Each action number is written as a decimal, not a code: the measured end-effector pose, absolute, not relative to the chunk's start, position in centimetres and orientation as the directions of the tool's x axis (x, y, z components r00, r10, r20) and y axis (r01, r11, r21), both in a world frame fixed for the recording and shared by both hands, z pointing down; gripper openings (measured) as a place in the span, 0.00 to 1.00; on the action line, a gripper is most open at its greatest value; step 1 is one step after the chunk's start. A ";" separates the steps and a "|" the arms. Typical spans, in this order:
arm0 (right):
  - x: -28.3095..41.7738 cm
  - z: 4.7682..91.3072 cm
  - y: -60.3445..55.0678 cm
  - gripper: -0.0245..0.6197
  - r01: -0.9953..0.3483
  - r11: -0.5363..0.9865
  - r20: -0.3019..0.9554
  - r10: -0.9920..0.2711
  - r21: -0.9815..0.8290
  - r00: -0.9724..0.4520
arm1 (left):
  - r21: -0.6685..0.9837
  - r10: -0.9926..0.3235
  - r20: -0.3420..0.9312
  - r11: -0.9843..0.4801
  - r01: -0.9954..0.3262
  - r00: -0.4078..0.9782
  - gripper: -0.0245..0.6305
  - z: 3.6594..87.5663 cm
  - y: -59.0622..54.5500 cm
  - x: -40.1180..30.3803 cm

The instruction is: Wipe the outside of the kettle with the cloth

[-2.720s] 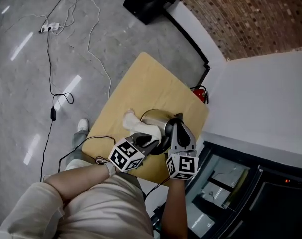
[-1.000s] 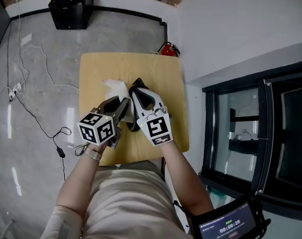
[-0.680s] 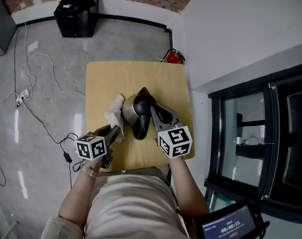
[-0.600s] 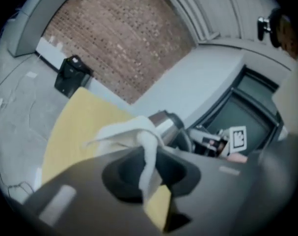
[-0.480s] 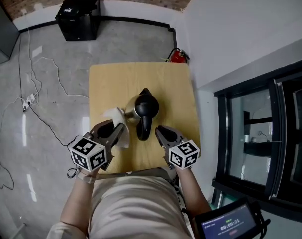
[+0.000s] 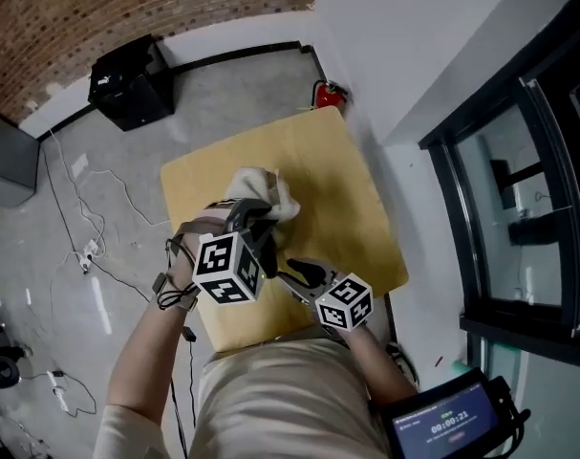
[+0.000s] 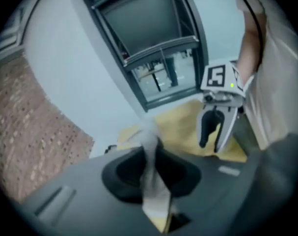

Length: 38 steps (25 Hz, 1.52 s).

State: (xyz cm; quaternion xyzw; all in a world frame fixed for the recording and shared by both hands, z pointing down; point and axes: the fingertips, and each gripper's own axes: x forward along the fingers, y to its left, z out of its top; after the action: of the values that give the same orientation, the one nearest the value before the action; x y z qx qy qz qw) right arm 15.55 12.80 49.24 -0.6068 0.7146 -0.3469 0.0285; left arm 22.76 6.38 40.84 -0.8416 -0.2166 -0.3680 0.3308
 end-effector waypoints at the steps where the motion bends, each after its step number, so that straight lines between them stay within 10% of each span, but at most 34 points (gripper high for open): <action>1: 15.6 49.3 13.3 0.22 -0.844 0.024 0.374 -0.890 -0.536 -0.262 | -0.414 0.106 0.784 -0.646 0.642 0.612 0.13 41.2 7.3 22.6; 8: 16.6 51.9 17.7 0.22 -0.805 -0.048 0.377 -0.899 -0.591 -0.224 | -0.502 0.028 0.833 -0.382 0.776 0.552 0.13 45.3 15.4 16.1; 16: 18.5 49.6 16.3 0.22 -0.904 0.054 0.395 -0.887 -0.424 -0.239 | -0.142 0.217 0.865 -0.759 0.635 0.453 0.13 55.5 19.0 11.0; 20: 16.9 48.5 15.0 0.22 -0.951 0.161 0.430 -0.863 -0.265 -0.266 | -0.089 0.248 0.727 -0.891 0.446 0.640 0.13 46.8 18.2 12.4; 26: 22.5 43.9 13.6 0.22 -0.791 -0.020 0.134 -0.988 -0.612 -0.079 | -0.356 0.002 0.637 -0.886 0.296 0.771 0.13 36.8 8.7 20.2; 38: 23.8 49.0 17.8 0.22 -0.803 -0.198 0.317 -0.948 -0.562 0.012 | -0.463 0.007 0.752 -0.706 0.536 0.659 0.13 49.1 17.8 14.0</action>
State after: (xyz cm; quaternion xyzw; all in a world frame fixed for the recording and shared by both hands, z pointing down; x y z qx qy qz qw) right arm 23.82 17.84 49.05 -0.7025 0.6233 -0.3247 0.1116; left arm 14.03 17.84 49.10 -0.8417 -0.1612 -0.3801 0.3480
